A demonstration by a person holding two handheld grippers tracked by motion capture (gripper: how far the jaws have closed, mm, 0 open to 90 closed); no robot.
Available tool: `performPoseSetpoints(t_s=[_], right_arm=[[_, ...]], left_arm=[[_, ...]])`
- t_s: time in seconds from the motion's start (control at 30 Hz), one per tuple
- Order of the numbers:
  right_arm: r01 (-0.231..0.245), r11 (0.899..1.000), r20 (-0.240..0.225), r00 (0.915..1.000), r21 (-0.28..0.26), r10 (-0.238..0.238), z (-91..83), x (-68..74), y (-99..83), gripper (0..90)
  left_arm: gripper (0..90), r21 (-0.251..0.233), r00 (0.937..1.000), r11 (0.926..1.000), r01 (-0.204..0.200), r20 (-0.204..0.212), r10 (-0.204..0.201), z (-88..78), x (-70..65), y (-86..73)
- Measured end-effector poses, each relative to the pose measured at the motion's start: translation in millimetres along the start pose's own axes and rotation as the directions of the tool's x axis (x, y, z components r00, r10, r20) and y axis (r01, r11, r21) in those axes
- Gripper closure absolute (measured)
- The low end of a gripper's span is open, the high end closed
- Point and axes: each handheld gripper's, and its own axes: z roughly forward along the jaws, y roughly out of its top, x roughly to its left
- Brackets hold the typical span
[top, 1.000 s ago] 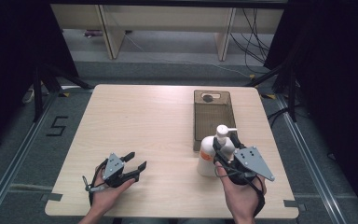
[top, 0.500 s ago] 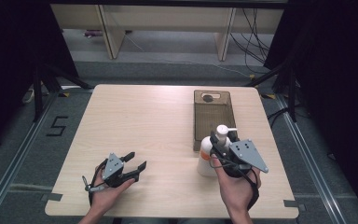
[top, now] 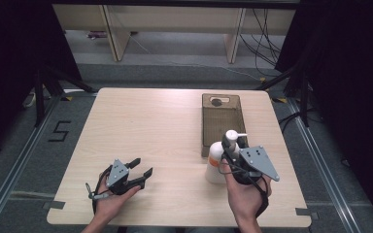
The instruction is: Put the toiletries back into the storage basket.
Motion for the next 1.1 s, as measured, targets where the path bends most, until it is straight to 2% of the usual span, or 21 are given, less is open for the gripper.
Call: performPoseSetpoints(t_s=[0.03, 0.07, 0.17, 0.2, 0.23, 0.3, 0.37, 0.43, 0.5, 0.57, 0.6, 0.63, 0.67, 0.83, 0.97, 1.0, 1.1], right_arm=[[0.004, 1.000, -0.002, 1.0000, 0.002, -0.004, -0.4, -0.4, -0.1, 59.9], [-0.022, 1.000, -0.007, 0.9997, 0.008, 0.022, -0.7, 1.3, -0.6, 60.0], [-0.017, 1.000, -0.014, 0.9998, 0.003, 0.017, -0.8, 0.7, -0.8, 60.1], [-0.033, 0.999, -0.014, 0.9994, 0.007, 0.033, -1.6, 1.1, -1.0, 60.1], [-0.019, 1.000, -0.016, 0.9997, -0.006, 0.019, -1.0, 0.1, -1.3, 60.2], [-0.030, 1.000, -0.020, 0.9993, 0.003, 0.030, -1.9, 0.9, -1.7, 60.2], [-0.021, 1.000, -0.016, 0.9996, -0.003, 0.021, -3.1, 0.6, -0.9, 60.2], [0.000, 1.000, -0.026, 0.9997, -0.023, 0.000, -3.8, -0.7, 1.7, 60.2], [-0.018, 0.999, -0.030, 0.9994, -0.026, 0.017, -5.6, 0.0, 5.0, 60.2], [-0.005, 0.999, -0.023, 0.9997, -0.046, 0.004, -7.5, -2.2, 9.7, 60.2], [-0.021, 0.999, -0.025, 0.9995, -0.047, 0.020, -8.0, -1.4, 10.6, 60.2], [-0.004, 0.998, -0.026, 0.9996, -0.055, 0.002, -8.4, -2.9, 12.3, 60.3], [-0.020, 0.998, -0.035, 0.9992, -0.054, 0.018, -8.4, -2.0, 13.4, 60.2], [-0.016, 0.997, -0.030, 0.9995, -0.071, 0.014, -9.0, -4.5, 18.4, 60.2], [-0.036, 0.996, -0.044, 0.9985, -0.078, 0.033, -8.6, -3.7, 24.3, 60.3], [-0.018, 0.996, -0.036, 0.9992, -0.085, 0.015, -8.8, -5.0, 25.7, 60.3], [-0.035, 0.995, -0.037, 0.9988, -0.093, 0.032, -8.5, -4.0, 30.2, 60.3]], left_arm=[[37.5, 0.000, 1.0000, 1.0000, 0.000, 0.000, 0.000, 0.0, 0.1, 0.0], [37.6, 0.000, 1.0000, 1.0000, 0.000, 0.000, 0.000, 0.1, 0.1, 0.0], [37.6, 0.000, 1.0000, 1.0000, -0.001, 0.000, 0.001, 0.0, 0.0, 0.0], [37.6, -0.001, 1.0000, 1.0000, -0.001, 0.000, 0.001, 0.0, 0.0, 0.0], [37.6, -0.002, 1.0000, 1.0000, 0.001, 0.000, -0.001, -0.1, 0.1, 0.0], [37.6, -0.002, 1.0000, 1.0000, 0.001, 0.001, -0.001, -0.2, 0.3, 0.0], [37.5, -0.003, 1.0000, 1.0000, 0.000, 0.001, 0.000, -0.1, 0.3, 0.0], [37.6, -0.004, 1.0000, 1.0000, 0.005, 0.002, -0.005, 0.0, -0.2, -0.1], [37.6, -0.002, 1.0000, 1.0000, 0.001, 0.001, -0.001, -0.1, 0.1, 0.0], [37.5, -0.002, 1.0000, 1.0000, -0.002, 0.000, 0.002, -0.1, 0.1, 0.0], [37.6, -0.002, 1.0000, 1.0000, -0.002, 0.001, 0.002, -0.1, 0.0, 0.0], [37.6, -0.001, 1.0000, 1.0000, -0.001, 0.000, 0.001, -0.2, -0.1, 0.0], [37.6, -0.002, 1.0000, 1.0000, -0.002, 0.001, 0.002, -0.1, -0.1, 0.0], [37.6, -0.002, 1.0000, 1.0000, -0.001, 0.001, 0.001, -0.1, 0.1, 0.0], [37.6, -0.002, 1.0000, 1.0000, -0.001, 0.000, 0.001, -0.1, 0.1, 0.0], [37.6, -0.003, 1.0000, 1.0000, 0.000, 0.001, 0.000, -0.1, 0.0, 0.0], [37.6, -0.003, 1.0000, 1.0000, -0.001, 0.001, 0.001, -0.2, 0.0, 0.0]])
